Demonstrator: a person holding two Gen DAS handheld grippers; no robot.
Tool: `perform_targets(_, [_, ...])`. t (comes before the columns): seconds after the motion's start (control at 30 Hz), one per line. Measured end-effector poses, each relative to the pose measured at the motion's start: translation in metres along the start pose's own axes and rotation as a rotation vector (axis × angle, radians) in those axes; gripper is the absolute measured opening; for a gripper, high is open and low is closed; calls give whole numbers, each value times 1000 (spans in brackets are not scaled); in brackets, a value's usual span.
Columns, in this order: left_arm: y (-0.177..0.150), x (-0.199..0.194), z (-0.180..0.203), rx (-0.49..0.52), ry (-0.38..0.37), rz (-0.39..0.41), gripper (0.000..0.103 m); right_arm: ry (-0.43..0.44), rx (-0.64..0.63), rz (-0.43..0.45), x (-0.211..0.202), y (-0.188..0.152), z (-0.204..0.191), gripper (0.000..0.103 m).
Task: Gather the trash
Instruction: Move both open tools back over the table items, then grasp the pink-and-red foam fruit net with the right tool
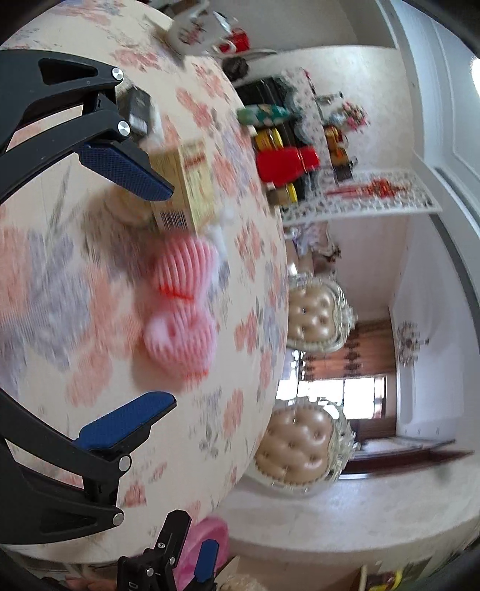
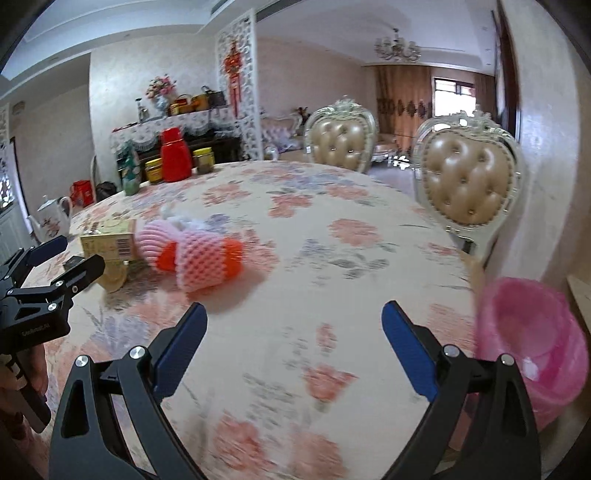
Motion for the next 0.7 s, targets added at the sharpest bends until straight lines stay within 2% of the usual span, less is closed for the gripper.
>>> perform_targets(0.1, [-2, 0, -39, -51, 38, 3, 97, 33, -19, -14, 14, 12, -24, 93])
perform_targets(0.17, [-7, 1, -63, -67, 97, -4, 97, 55, -32, -19, 25, 21, -41, 93])
perform_targets(0.2, [-5, 2, -81, -70, 152, -11, 97, 64, -39, -21, 30, 25, -49, 93])
perform_targets(0.3, [8, -5, -115, -125, 201, 25, 97, 102, -61, -30, 45, 34, -76, 93])
perform_targets(0.43, [10, -8, -156, -300, 225, -7, 97, 143, -105, -56, 70, 42, -107, 93])
perform_targets(0.57, [3, -6, -180, -458, 215, -51, 97, 144, -121, -89, 96, 47, -117, 93])
perform_targets(0.7, [-4, 0, -182, -471, 233, -73, 97, 132, -101, -110, 118, 52, -115, 93])
Point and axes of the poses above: each gripper's, at about its wrist camera, not at the fingertips, and x roughly the way its jaws point, z to its right, y to its top, the point moved 10 cm from there along x, roughly the way its jaws point, and after that the axes turned 15 degrees about -x, right-handed, at the moved point
